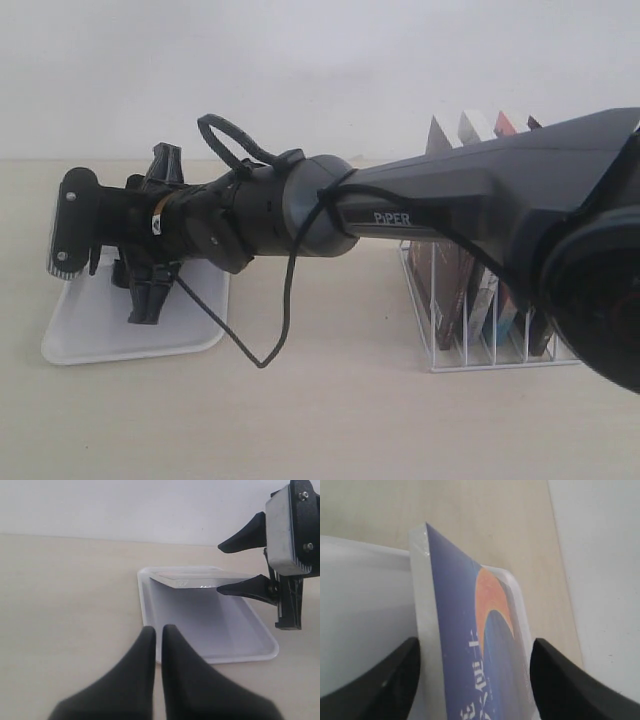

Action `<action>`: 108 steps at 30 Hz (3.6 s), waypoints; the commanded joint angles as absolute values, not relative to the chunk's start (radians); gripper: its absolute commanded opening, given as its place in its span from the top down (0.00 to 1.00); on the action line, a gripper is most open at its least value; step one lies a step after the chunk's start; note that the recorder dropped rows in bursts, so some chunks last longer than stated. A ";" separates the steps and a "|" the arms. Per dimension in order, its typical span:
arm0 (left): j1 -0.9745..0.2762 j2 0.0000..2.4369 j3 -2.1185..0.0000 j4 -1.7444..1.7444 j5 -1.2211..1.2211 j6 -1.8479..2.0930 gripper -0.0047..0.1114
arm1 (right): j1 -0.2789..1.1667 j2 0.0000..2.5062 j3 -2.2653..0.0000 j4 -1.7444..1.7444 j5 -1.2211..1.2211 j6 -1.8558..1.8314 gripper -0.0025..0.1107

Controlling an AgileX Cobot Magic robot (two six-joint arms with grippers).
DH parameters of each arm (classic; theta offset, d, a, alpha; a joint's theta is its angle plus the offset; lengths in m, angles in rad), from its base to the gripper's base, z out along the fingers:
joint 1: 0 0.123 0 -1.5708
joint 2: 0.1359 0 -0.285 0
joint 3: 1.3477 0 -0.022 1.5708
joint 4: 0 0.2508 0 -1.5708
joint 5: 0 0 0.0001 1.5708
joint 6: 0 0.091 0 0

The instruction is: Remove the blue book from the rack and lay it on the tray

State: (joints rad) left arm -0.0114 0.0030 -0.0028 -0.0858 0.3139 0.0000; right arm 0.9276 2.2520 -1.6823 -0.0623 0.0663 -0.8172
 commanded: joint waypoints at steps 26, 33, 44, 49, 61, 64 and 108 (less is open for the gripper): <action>-0.009 0.000 0.000 -0.086 0.307 -0.008 0.92 | 0.929 1.834 -1.686 0.013 0.657 -0.538 0.44; -0.009 0.000 0.000 -0.086 0.307 -0.008 0.92 | 0.929 1.818 -1.686 0.051 1.016 -0.453 0.76; -0.009 0.000 0.000 -0.086 0.307 -0.008 0.92 | 0.929 1.816 -1.686 0.066 1.058 -0.376 0.98; -0.009 0.000 0.000 -0.086 0.307 -0.008 0.92 | 0.929 1.816 -1.686 0.070 1.036 -0.376 0.98; -0.009 0.000 0.000 -0.086 0.307 -0.008 0.92 | 0.929 1.816 -1.686 0.077 1.043 -0.366 0.98; -0.009 0.000 0.000 -0.086 0.307 -0.008 0.92 | 0.929 1.818 -1.686 0.088 1.054 -0.264 0.98; -0.009 0.000 0.000 -0.086 0.307 -0.008 0.92 | 0.929 1.294 -0.527 0.013 0.105 -0.119 0.98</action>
